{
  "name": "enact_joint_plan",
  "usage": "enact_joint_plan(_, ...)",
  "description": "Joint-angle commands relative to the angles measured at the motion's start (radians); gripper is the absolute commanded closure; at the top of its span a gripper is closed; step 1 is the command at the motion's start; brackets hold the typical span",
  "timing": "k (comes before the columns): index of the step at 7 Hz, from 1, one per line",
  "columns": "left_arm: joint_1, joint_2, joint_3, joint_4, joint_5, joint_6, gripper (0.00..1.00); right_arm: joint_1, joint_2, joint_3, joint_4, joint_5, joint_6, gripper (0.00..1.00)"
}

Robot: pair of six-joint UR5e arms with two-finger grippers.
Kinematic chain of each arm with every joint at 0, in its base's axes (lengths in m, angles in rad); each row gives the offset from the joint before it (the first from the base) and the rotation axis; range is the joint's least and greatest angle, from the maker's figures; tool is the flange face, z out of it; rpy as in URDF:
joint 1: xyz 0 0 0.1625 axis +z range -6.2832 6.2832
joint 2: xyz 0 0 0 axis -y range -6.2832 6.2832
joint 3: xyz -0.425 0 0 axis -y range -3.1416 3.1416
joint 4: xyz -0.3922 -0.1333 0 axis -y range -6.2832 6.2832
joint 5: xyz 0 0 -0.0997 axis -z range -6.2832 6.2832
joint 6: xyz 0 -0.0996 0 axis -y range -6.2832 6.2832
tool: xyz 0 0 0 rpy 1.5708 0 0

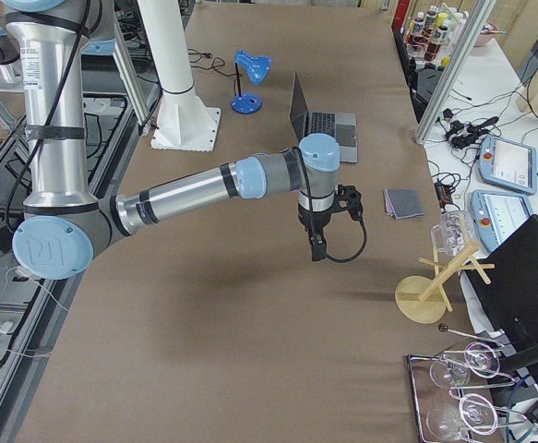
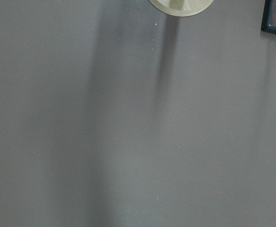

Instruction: Close laptop

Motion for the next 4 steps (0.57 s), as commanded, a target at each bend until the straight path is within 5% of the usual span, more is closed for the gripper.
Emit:
enact_joint_plan(1, 0.0, 0.012, -0.014, -0.007, -0.003, -0.002, 0.02, -0.015, 0.001, 0.011, 0.0, 0.001, 0.004, 0.0)
enact_joint_plan(4, 0.001, 0.01, -0.024, -0.007, -0.009, -0.004, 0.02, -0.078, 0.001, 0.017, 0.038, 0.003, 0.005, 0.0)
